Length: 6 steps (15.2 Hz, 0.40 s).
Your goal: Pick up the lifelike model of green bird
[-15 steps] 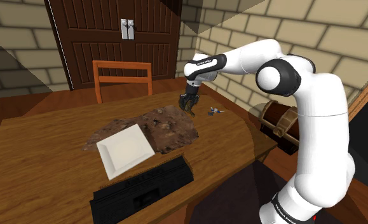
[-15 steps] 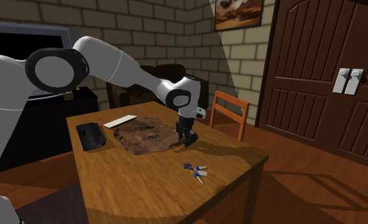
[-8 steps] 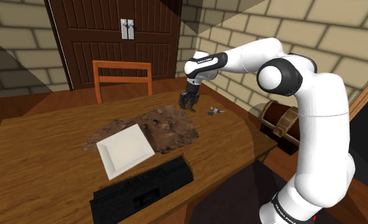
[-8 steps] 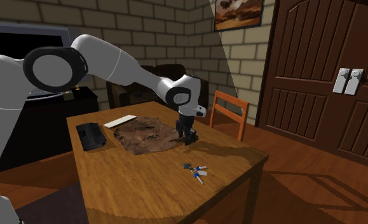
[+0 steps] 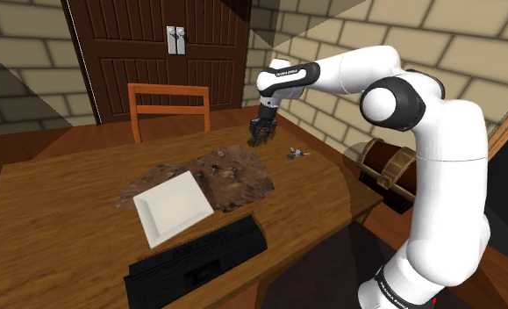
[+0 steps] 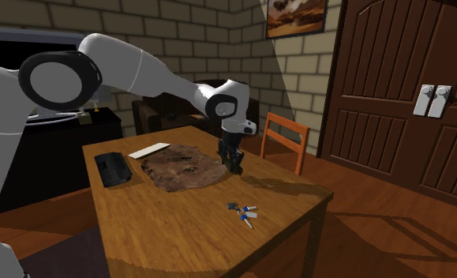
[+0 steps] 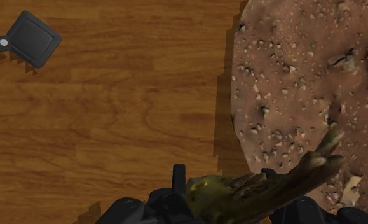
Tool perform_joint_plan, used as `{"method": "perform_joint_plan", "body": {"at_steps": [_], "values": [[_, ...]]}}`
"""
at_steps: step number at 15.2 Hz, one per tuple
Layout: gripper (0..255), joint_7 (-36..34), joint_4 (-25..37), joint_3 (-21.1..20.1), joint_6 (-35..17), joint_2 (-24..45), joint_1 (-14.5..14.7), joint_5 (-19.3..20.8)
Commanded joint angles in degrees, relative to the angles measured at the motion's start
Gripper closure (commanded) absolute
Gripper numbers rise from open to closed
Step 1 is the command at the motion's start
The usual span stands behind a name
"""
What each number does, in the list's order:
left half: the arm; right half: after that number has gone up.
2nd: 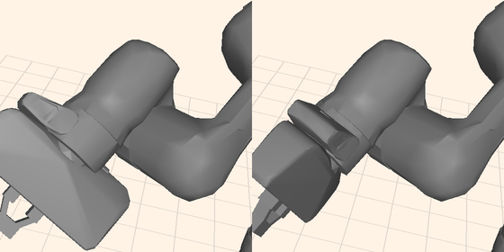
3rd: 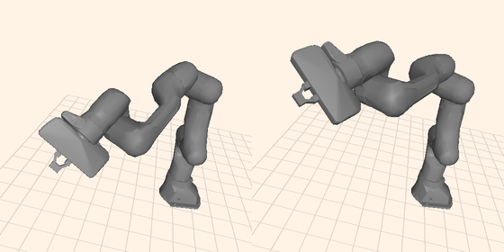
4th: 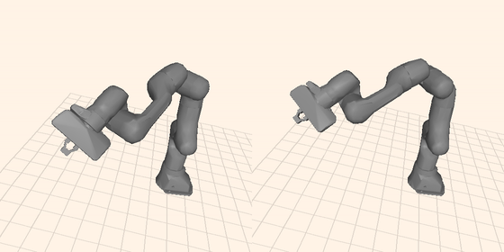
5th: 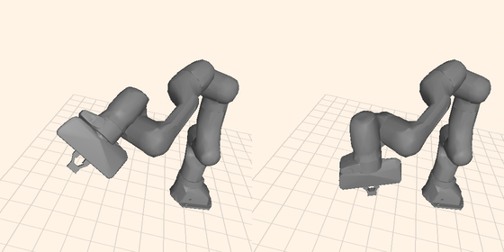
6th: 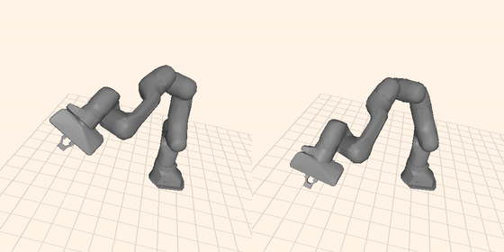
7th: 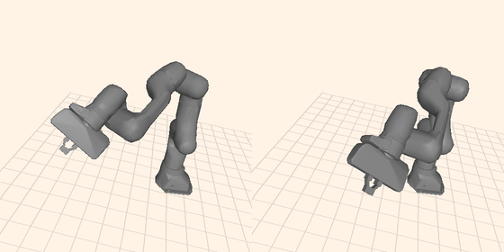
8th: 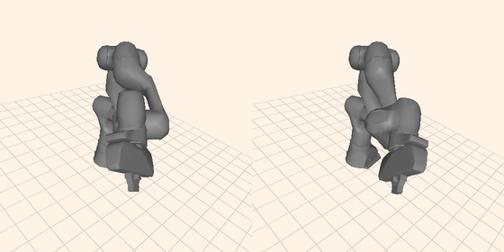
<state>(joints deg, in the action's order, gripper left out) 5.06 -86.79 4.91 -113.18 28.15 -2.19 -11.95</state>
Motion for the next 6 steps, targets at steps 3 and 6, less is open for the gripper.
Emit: {"method": "perform_joint_plan", "body": {"at_steps": [3,6], "values": [[255,-0.5,1.8,0.1,2.5,-0.7,0.0,0.2],[255,-0.6,2.4,0.1,3.3,-1.0,0.0,0.3]]}}
